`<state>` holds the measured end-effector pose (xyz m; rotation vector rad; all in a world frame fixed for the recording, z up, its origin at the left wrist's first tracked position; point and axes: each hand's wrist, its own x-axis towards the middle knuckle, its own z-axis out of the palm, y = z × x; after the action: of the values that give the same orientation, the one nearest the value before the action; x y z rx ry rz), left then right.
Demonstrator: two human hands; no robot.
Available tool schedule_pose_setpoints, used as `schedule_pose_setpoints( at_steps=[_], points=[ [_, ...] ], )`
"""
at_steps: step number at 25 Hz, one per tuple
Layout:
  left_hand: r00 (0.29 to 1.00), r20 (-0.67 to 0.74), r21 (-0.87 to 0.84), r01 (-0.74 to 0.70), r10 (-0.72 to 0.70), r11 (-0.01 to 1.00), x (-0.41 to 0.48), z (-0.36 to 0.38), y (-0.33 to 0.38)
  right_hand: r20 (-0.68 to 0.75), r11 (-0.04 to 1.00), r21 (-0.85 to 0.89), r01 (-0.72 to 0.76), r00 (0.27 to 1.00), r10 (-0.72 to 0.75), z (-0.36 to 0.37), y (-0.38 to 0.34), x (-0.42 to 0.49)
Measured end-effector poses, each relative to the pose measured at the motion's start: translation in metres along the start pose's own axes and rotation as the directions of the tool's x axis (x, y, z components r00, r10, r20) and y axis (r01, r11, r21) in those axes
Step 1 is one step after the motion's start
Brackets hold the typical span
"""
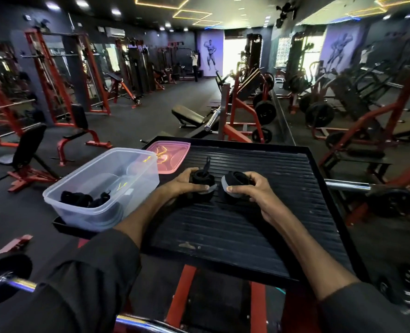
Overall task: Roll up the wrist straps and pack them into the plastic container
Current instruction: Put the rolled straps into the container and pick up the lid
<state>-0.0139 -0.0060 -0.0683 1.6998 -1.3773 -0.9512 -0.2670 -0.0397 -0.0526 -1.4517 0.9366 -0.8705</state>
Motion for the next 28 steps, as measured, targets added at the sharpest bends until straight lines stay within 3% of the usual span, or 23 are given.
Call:
schedule_pose_setpoints(
  at_steps=[3,8,13,19,23,26,28],
  points=[
    [0.992,0.023,0.056,-0.126,0.125,0.990,0.002,0.000,0.003,-0.029,1.000,-0.007,-0.012,1.000,0.012,-0.002,0.002,0.001],
    [0.925,-0.162,0.208,-0.309,0.344,0.928,-0.015,-0.011,0.022,-0.052,0.999,0.033,0.040,0.998,-0.039,0.013,-0.012,0.004],
    [0.841,-0.250,0.281,-0.410,0.479,0.867,-0.069,-0.097,0.070,0.030,0.976,0.127,0.180,0.982,-0.185,0.071,-0.060,0.017],
    [0.811,-0.421,0.314,-0.291,0.407,0.904,-0.136,-0.202,0.035,0.260,0.935,0.142,0.326,0.899,-0.353,0.180,-0.107,0.036],
    [0.883,-0.367,0.320,-0.177,0.294,0.931,-0.155,-0.237,-0.011,0.479,0.918,-0.105,0.383,0.828,-0.291,0.237,-0.107,0.056],
    [0.919,-0.345,0.382,-0.050,0.193,0.923,-0.152,-0.248,-0.037,0.628,0.819,-0.329,0.470,0.757,-0.182,0.264,-0.097,0.069],
    [0.931,-0.320,0.361,-0.052,0.176,0.931,-0.149,-0.249,-0.042,0.673,0.754,-0.401,0.521,0.726,-0.143,0.274,-0.091,0.073]
  ],
)
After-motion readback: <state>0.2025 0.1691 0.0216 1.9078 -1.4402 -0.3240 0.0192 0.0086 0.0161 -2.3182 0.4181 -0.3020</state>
